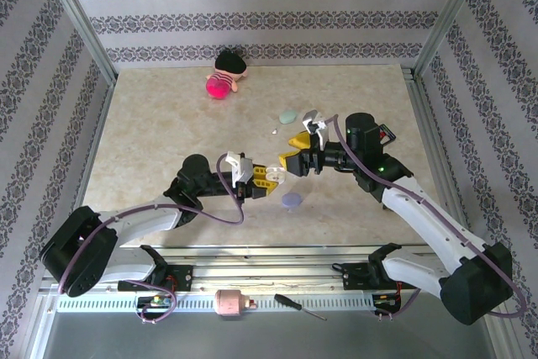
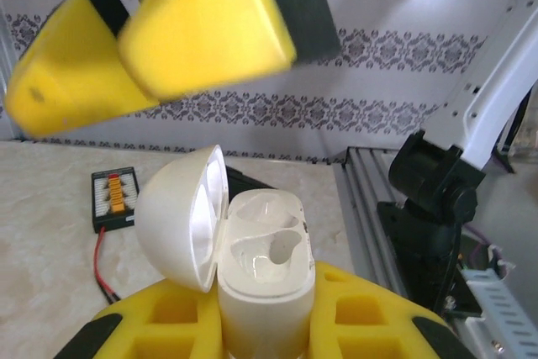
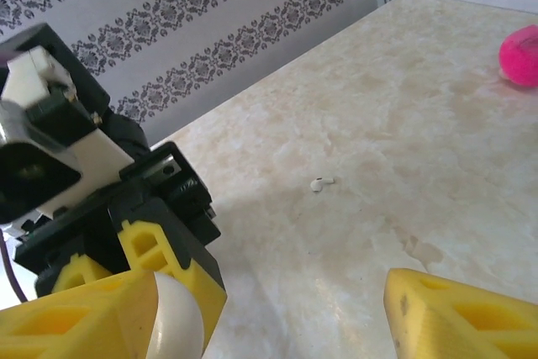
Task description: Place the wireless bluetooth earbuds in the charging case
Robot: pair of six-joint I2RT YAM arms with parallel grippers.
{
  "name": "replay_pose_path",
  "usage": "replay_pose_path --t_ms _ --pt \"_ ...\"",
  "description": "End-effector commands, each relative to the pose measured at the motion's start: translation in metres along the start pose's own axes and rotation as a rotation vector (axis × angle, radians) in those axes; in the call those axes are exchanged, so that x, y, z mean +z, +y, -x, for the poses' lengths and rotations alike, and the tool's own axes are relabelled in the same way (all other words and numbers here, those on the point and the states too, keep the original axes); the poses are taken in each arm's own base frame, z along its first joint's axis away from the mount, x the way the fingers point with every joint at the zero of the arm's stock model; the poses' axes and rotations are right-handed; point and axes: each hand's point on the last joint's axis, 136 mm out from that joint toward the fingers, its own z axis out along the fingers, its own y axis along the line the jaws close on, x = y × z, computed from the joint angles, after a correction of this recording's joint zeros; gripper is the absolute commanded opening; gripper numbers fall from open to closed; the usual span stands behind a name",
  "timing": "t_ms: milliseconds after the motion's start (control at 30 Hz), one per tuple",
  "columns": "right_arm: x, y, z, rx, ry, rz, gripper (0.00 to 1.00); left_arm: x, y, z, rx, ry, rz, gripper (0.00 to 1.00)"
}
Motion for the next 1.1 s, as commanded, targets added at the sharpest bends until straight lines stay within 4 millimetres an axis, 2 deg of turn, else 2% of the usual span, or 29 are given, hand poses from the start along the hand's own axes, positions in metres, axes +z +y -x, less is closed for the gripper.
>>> replay_pose_path --t_ms 0,33,100,233,433,667,867,1067 --pt "-0.013 0.002 0.033 0.011 -0.114 -0.048 0.71 -0.009 0.007 -0.013 0.09 0.033 0.06 0.08" --pt "-0.014 -0.002 0.034 0.029 -0.124 -0.078 0.71 -0.011 0.007 -0.016 0.108 0.037 0.071 0.08" --pt "-0.016 -0.023 0.035 0.092 -0.133 -0.193 0.71 -0.017 0.013 -0.02 0.136 0.041 0.119 0.08" --pt "-0.015 -0.076 0.018 0.206 -0.074 -0.433 0.71 -0.027 0.022 -0.028 0.18 0.06 0.207 0.08" --pt "0.011 -0.139 -0.01 0.299 0.055 -0.611 0.71 -0.04 0.027 -0.031 0.192 0.05 0.298 0.08" --pt "0.05 -0.21 -0.032 0.375 0.162 -0.774 0.58 -0.056 0.04 -0.041 0.123 0.04 0.406 0.08" --pt "0.086 -0.251 -0.043 0.37 0.249 -0.851 0.47 -0.069 0.054 -0.045 0.071 0.015 0.501 0.08" --pt "0.123 -0.273 -0.058 0.392 0.346 -0.871 0.42 -0.079 0.067 -0.045 -0.01 -0.011 0.564 0.08"
